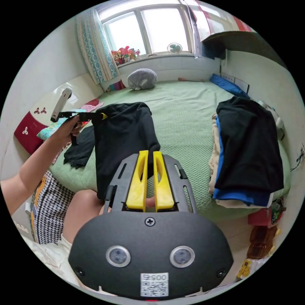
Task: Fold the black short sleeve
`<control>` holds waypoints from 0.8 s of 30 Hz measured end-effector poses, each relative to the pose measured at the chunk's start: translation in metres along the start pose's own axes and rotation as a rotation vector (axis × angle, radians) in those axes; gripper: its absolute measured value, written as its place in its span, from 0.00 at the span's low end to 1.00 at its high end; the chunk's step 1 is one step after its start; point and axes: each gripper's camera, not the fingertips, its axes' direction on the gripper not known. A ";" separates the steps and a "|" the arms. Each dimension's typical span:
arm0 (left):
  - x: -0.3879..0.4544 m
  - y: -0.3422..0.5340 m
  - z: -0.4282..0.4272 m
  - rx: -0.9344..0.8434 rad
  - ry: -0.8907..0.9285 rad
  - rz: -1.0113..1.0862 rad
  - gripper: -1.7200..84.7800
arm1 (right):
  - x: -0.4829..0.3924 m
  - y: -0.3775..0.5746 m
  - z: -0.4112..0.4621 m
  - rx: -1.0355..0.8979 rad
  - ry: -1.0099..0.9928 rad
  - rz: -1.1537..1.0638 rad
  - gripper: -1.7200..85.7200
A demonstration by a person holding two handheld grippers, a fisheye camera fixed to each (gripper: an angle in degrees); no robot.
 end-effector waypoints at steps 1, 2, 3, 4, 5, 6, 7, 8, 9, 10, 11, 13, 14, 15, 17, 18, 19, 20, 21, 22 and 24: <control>0.015 -0.004 -0.011 0.015 -0.011 0.019 0.08 | -0.001 0.003 -0.015 0.020 0.009 0.000 0.01; 0.033 -0.009 -0.021 0.029 -0.027 0.047 0.08 | -0.002 0.006 -0.030 0.042 0.023 -0.003 0.01; 0.042 -0.012 -0.026 0.034 -0.030 0.059 0.08 | -0.002 0.007 -0.037 0.054 0.032 -0.005 0.01; 0.059 -0.019 -0.035 0.048 -0.026 0.083 0.08 | -0.003 0.010 -0.052 0.076 0.056 -0.011 0.01; 0.078 -0.026 -0.043 0.068 -0.015 0.105 0.08 | -0.004 0.013 -0.067 0.095 0.086 -0.019 0.01; 0.087 -0.029 -0.047 0.077 -0.010 0.115 0.08 | -0.004 0.014 -0.074 0.105 0.103 -0.024 0.01; 0.107 -0.037 -0.055 0.093 -0.001 0.135 0.08 | -0.003 0.015 -0.088 0.125 0.141 -0.032 0.01; 0.126 -0.046 -0.061 0.107 0.005 0.159 0.08 | 0.000 0.017 -0.102 0.146 0.174 -0.036 0.01; 0.137 -0.051 -0.064 0.114 0.006 0.171 0.08 | 0.002 0.018 -0.108 0.155 0.187 -0.037 0.01; 0.157 -0.061 -0.069 0.128 0.012 0.192 0.08 | 0.007 0.018 -0.121 0.174 0.212 -0.033 0.01; 0.177 -0.071 -0.073 0.144 0.030 0.206 0.08 | 0.013 0.018 -0.133 0.191 0.239 -0.029 0.01; 0.208 -0.089 -0.079 0.172 0.064 0.233 0.08 | 0.023 0.018 -0.149 0.215 0.300 -0.023 0.01; 0.230 -0.100 -0.080 0.188 0.079 0.253 0.08 | 0.032 0.017 -0.158 0.216 0.342 -0.011 0.01; 0.241 -0.106 -0.079 0.192 0.085 0.262 0.08 | 0.037 0.017 -0.161 0.216 0.358 -0.004 0.01; 0.283 -0.126 -0.068 0.194 0.109 0.274 0.08 | 0.061 0.019 -0.172 0.231 0.395 0.049 0.01; 0.292 -0.129 -0.064 0.196 0.121 0.274 0.08 | 0.067 0.021 -0.174 0.234 0.399 0.066 0.01; 0.310 -0.135 -0.055 0.186 0.143 0.271 0.08 | 0.079 0.024 -0.176 0.239 0.404 0.100 0.01; 0.326 -0.139 -0.041 0.149 0.149 0.271 0.08 | 0.091 0.027 -0.174 0.229 0.424 0.132 0.01; 0.333 -0.141 -0.033 0.124 0.147 0.272 0.08 | 0.097 0.029 -0.171 0.215 0.434 0.148 0.01; 0.344 -0.141 -0.015 0.074 0.145 0.266 0.08 | 0.111 0.033 -0.163 0.180 0.439 0.181 0.01; 0.351 -0.138 0.009 0.016 0.158 0.234 0.08 | 0.130 0.041 -0.147 0.140 0.438 0.216 0.01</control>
